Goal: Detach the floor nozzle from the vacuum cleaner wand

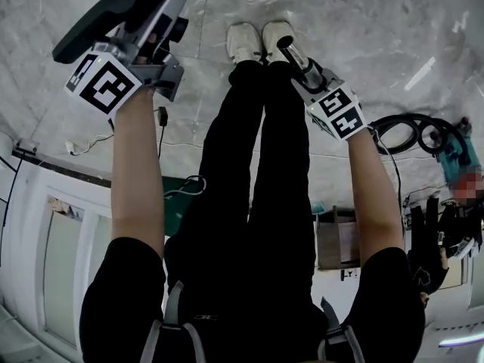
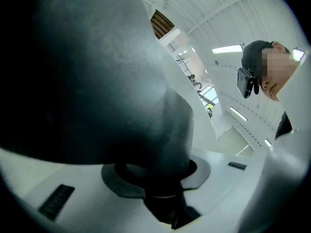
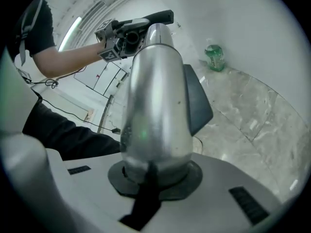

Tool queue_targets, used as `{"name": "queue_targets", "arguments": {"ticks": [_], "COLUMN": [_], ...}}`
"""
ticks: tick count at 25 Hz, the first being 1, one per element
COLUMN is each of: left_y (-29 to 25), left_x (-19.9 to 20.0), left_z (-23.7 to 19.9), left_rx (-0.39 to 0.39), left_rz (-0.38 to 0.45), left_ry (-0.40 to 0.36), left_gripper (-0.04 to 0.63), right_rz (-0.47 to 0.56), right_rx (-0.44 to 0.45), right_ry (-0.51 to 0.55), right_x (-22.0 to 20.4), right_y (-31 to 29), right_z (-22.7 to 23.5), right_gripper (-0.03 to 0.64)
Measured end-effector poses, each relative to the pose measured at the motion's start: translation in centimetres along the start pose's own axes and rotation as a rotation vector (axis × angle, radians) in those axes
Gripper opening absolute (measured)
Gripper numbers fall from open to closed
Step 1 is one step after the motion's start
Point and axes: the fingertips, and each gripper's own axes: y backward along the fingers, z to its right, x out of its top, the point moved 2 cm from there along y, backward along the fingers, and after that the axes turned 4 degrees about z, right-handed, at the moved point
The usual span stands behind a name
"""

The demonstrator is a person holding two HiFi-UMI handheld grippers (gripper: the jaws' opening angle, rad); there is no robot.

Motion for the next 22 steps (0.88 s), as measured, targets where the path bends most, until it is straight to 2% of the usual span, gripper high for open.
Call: {"name": "queue_targets", "arguments": {"ticks": [7,15,22], "left_y": [-0.4,-1.3,-2.7], "left_x": [-1.0,-2.8,-3.8], "left_z": [-0.4,0.2,1.7], "left_rx": [0.011,0.018,-0.009], "left_rz": [-0.017,-0.089,-0.103], "left_ry": [0.041,0.027,0.045], "left_gripper": [0.140,0.140,0.141], "right_rz": [0.002,-0.025,-0.022], "right_rx": [-0.033,-0.078,-0.085], "right_ry": [0.003,0.031,0.051], "right_x": [1.3,1.5,1.8], "right_y": [-0.5,-1.9,-1.3], "right_z": [-0.9,-2.7,-2.8], "right_gripper": [0.054,0.054,0.054]}}
